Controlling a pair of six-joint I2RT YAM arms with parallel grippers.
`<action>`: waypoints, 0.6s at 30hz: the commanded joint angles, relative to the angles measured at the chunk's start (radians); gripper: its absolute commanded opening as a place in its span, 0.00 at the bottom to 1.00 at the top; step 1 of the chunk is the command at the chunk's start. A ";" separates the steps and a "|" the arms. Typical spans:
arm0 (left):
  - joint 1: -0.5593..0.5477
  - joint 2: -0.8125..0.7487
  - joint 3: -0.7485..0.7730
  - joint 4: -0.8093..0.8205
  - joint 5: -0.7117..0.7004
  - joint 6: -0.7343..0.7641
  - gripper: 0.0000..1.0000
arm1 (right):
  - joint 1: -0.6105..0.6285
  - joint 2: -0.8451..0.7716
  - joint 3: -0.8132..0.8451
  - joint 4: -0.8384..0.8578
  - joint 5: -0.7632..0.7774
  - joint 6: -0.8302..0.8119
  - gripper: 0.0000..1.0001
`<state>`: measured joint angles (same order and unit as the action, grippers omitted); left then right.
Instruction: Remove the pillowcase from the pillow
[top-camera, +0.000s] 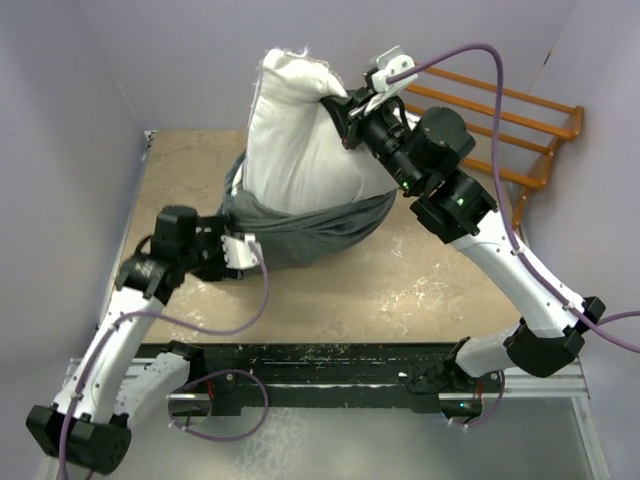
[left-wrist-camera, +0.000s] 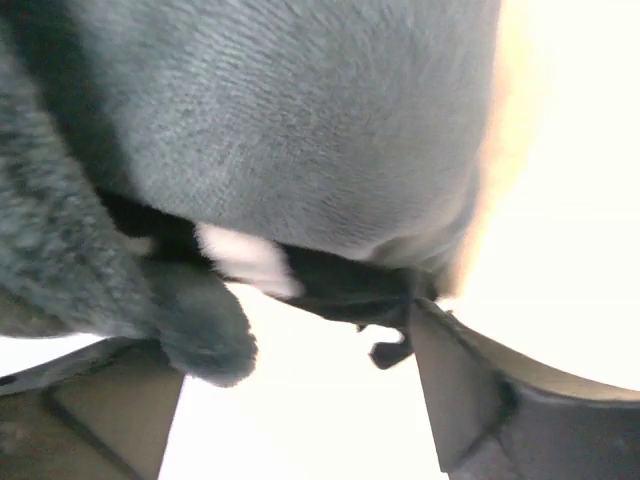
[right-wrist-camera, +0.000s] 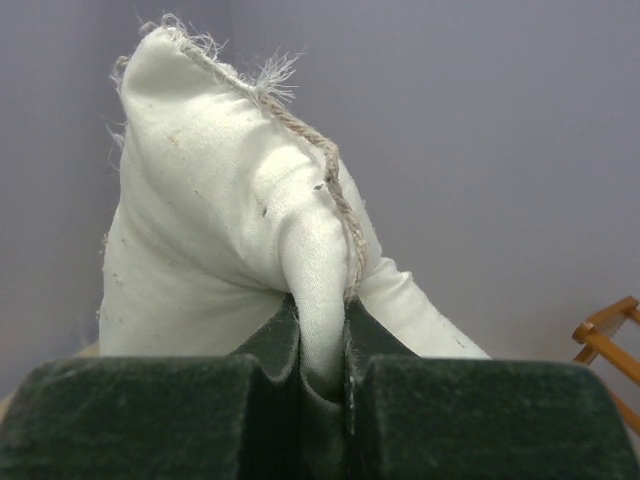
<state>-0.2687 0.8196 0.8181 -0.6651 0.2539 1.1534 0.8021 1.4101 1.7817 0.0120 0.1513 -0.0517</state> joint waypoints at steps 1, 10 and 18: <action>0.016 0.145 0.512 -0.386 0.188 -0.259 1.00 | -0.042 -0.041 0.138 0.246 0.079 0.001 0.00; 0.015 0.435 1.455 -0.366 0.454 -0.735 0.99 | 0.068 0.117 0.193 0.159 -0.027 -0.003 0.00; 0.015 0.483 1.381 -0.150 0.366 -0.846 0.99 | 0.175 0.197 0.238 0.095 -0.050 -0.045 0.00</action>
<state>-0.2558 1.2274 2.2681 -0.9215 0.6735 0.4103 0.9550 1.6279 1.9526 0.0414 0.1284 -0.0750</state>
